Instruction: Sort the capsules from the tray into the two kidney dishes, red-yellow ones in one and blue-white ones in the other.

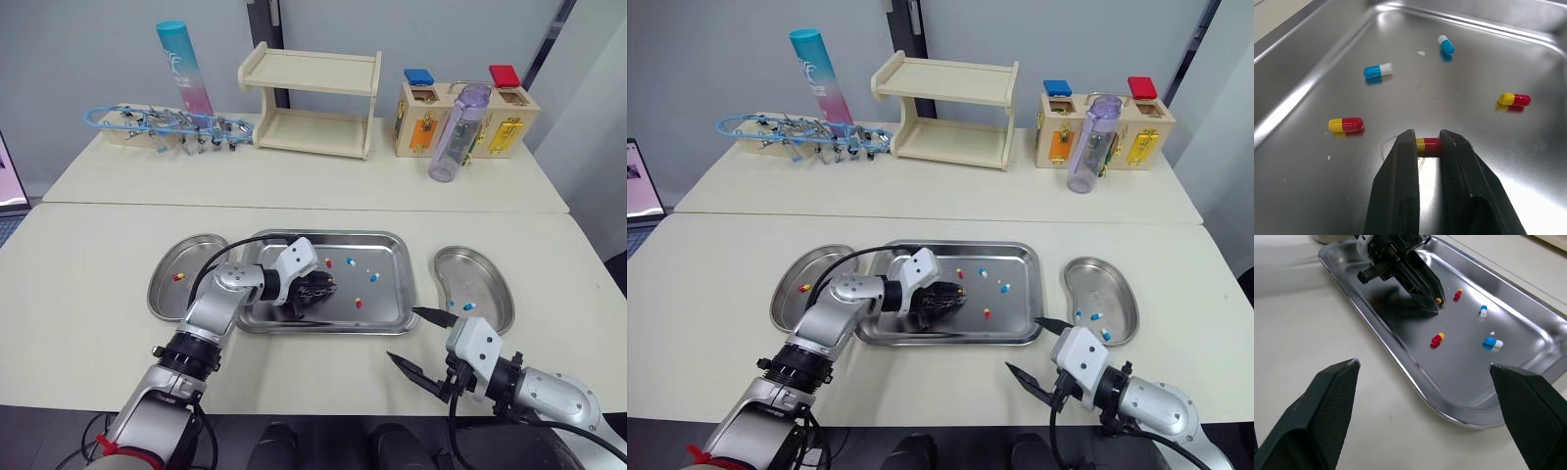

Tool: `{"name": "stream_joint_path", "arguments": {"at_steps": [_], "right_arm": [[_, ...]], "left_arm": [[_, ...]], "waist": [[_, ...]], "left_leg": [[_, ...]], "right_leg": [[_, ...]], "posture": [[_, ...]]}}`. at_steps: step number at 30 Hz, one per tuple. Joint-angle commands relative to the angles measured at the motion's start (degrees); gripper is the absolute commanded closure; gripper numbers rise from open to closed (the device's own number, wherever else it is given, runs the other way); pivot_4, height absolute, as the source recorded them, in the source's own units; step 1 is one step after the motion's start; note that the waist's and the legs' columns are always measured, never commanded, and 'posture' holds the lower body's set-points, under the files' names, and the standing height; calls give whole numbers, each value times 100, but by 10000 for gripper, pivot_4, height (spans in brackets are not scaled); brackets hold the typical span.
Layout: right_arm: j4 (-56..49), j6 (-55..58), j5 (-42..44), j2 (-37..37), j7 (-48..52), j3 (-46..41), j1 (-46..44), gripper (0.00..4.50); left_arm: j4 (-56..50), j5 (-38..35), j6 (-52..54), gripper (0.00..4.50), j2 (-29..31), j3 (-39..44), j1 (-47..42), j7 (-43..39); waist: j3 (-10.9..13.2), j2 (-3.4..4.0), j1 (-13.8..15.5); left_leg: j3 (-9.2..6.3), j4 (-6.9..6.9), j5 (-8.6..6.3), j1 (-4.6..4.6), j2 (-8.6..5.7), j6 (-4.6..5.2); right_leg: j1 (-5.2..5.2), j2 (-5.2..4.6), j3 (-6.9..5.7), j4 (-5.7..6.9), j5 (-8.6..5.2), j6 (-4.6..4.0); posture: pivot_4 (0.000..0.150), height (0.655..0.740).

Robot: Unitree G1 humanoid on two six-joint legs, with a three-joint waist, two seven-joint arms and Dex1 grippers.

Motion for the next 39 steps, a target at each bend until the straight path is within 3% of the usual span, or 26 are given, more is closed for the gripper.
{"name": "stream_joint_path", "arguments": {"at_steps": [1,7,12,18,24,35,39], "right_arm": [[-165,54,176,-39,124,69,-291,0],[345,116,258,222,374,665,-1345,0],[914,-14,278,501,597,1071,-2140,0],[1285,-153,329,644,861,1236,-2580,0],[1318,-148,342,670,942,1257,-2653,0],[1139,-96,357,579,951,1166,-2441,0],[1098,-119,370,490,927,1014,-2374,0]], "left_arm": [[-862,-459,177,41619,262,609,114,11],[-2447,-1098,1119,41619,652,2040,1161,948],[-2777,-1195,1435,41619,919,3316,1934,1810],[-2586,-1067,1411,41619,803,3884,2368,2691],[-2381,-1140,1033,41619,645,4025,2566,3016],[-2325,-1390,862,5078,460,4113,2561,3291],[-2402,-1690,960,5078,758,4347,2634,2970]], "waist": [[2,-1,-16],[2,5,-53],[5,6,-40],[5,6,91],[5,6,98],[5,5,95],[5,4,93]], "left_leg": [[-1,-1,0,-1,0,0],[-2,-4,0,3,3,0],[-4,-4,0,3,3,0],[-3,-3,0,1,0,-1],[-3,-5,-1,1,1,-1],[-3,-6,-1,1,1,-1],[-3,-7,-1,1,2,-1]], "right_leg": [[-2,0,0,0,0,0],[0,0,1,0,0,0],[-4,0,-1,1,0,-1],[-2,-4,-1,-7,1,1],[-3,-4,-1,-8,2,0],[-4,-3,-1,-8,2,0],[-4,-3,-2,-7,2,0]], "posture": [[1500,7400],[1500,7400],[1500,7400],[1500,7400],[1500,7400],[1500,7400],[1500,7400]]}}
